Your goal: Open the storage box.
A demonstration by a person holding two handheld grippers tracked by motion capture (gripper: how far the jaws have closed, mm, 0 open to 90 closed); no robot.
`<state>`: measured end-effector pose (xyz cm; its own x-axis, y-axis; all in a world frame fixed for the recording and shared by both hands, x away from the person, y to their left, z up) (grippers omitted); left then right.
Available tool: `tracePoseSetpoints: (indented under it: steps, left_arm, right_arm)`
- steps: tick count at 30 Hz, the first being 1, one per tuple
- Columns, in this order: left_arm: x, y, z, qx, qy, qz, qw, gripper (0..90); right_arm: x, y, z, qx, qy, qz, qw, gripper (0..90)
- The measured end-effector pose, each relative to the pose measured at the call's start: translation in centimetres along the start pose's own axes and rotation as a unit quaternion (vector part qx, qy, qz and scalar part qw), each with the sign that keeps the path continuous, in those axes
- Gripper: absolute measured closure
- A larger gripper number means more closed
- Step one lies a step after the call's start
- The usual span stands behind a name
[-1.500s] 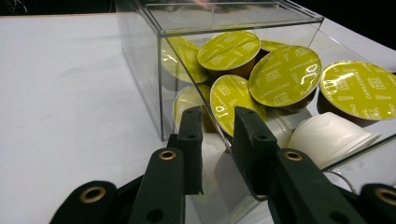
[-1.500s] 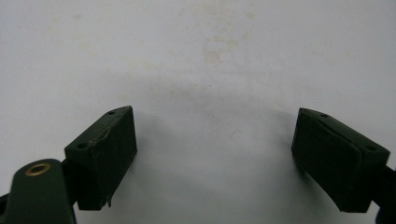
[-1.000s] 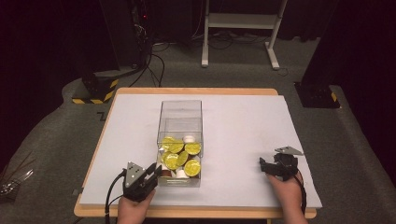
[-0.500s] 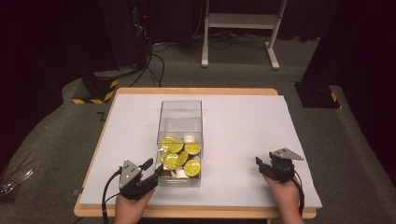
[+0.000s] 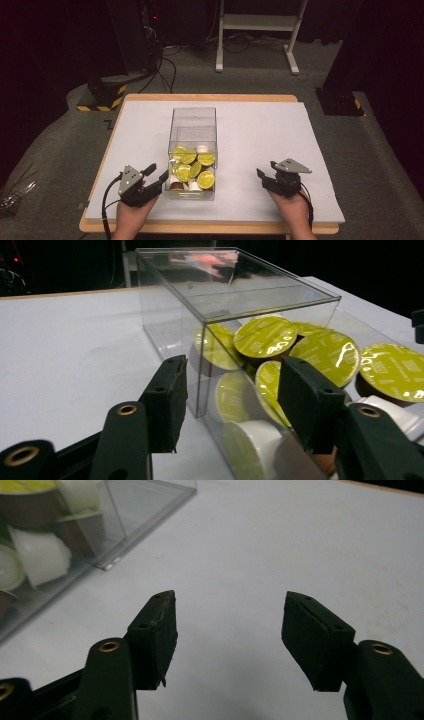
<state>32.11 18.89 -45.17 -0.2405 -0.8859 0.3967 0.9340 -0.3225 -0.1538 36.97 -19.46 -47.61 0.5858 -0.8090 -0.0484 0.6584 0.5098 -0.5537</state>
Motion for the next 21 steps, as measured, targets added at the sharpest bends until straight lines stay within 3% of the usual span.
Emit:
tracePoseSetpoints:
  steps: [7,11,13,21]
  left_arm:
    - [-2.3,0.6,0.5,0.002,0.009,0.008,0.9999,42.9]
    - [-3.7,0.9,0.5,0.005,0.002,0.013,0.9999,42.1]
    - [-4.3,0.9,0.4,0.001,0.01,0.014,0.9999,41.5]
    - [-6.9,1.1,-0.2,-0.006,0.002,0.025,0.9997,36.9]
  right_arm:
    - [-2.3,0.1,1.8,0.013,-0.027,0.028,0.9991,37.0]
    - [-3.6,0.4,2.9,0.019,-0.038,0.043,0.9982,36.6]
    - [-4.2,0.6,3.3,0.02,-0.042,0.049,0.9977,36.2]
    - [-6.4,1.3,4.6,0.025,-0.063,0.076,0.9948,34.3]
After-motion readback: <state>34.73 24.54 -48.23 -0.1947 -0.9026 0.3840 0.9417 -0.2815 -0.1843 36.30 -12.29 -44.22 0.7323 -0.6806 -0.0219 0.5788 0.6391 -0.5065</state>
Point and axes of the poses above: each handheld gripper's, and its own axes: y roughly forward along the jaws, z roughly out of its top, x roughly to its right, the point moved 3 cm from there along y, roughly forward along the jaws, and after that the axes turned 5 degrees about z, right-handed, at the moved point
